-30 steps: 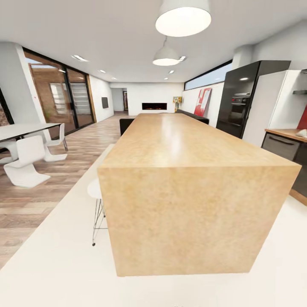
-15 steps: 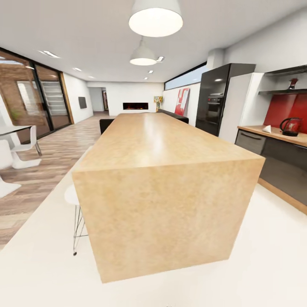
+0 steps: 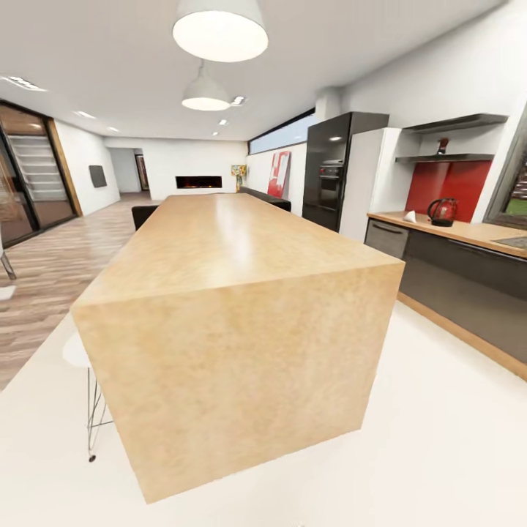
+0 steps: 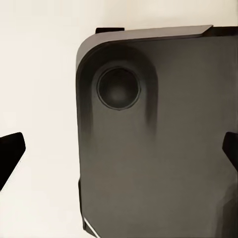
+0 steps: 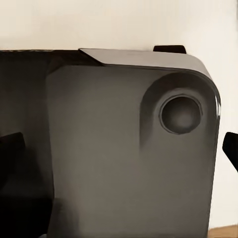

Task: Set up a coffee station on the kitchen countertop: keep the coffee maker on the countertop, move the bottle of coffee from the kitchen shelf to the counter next to the coffee maker, place a paper coffee filter on top of the coffee maker, put the saucer next to the coffee maker with the coffee cup on the saucer, and place the electric kettle next to the coffee maker.

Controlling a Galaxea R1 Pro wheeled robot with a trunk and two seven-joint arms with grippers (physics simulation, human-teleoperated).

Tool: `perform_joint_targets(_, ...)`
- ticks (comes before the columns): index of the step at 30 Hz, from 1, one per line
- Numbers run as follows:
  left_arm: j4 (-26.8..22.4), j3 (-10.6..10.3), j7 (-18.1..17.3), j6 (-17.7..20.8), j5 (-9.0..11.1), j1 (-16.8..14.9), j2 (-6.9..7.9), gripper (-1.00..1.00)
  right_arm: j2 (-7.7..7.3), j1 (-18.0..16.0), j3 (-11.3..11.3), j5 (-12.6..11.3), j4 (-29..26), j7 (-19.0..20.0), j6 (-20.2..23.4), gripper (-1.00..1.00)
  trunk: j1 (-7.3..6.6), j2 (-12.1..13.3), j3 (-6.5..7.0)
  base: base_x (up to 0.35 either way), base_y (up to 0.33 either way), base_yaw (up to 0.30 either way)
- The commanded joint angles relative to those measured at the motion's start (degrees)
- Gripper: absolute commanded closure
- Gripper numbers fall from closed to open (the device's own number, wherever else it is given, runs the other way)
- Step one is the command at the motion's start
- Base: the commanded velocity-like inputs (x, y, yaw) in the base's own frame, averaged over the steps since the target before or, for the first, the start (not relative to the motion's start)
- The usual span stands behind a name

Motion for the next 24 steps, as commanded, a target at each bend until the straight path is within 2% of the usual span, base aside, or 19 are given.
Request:
perform_joint_targets(1,-0.01,-0.05,0.02,-0.16,0.02,-0.01,0.05,-1.0,0.03,-0.02,-0.04,-0.02,-0.03,0.02,-0.02,-1.0,0.0,-0.03,-0.05,0.0,0.0,-0.293)
perform_joint_targets(16,-0.01,0.24,0.12,-0.12,0.07,-0.02,0.21,-1.0,0.02,-0.02,-0.04,-0.02,-0.02,0.02,-0.02,-1.0,0.0,-0.03,-0.05,0.0,0.0,-0.293)
perform_joint_targets(24,-0.01,0.26,0.18,0.0,0.12,-0.1,0.03,-1.0,0.03,-0.02,-0.04,-0.02,-0.02,0.02,-0.02,-1.0,-1.76,3.18,1.39,0.0,0.0,-0.293)
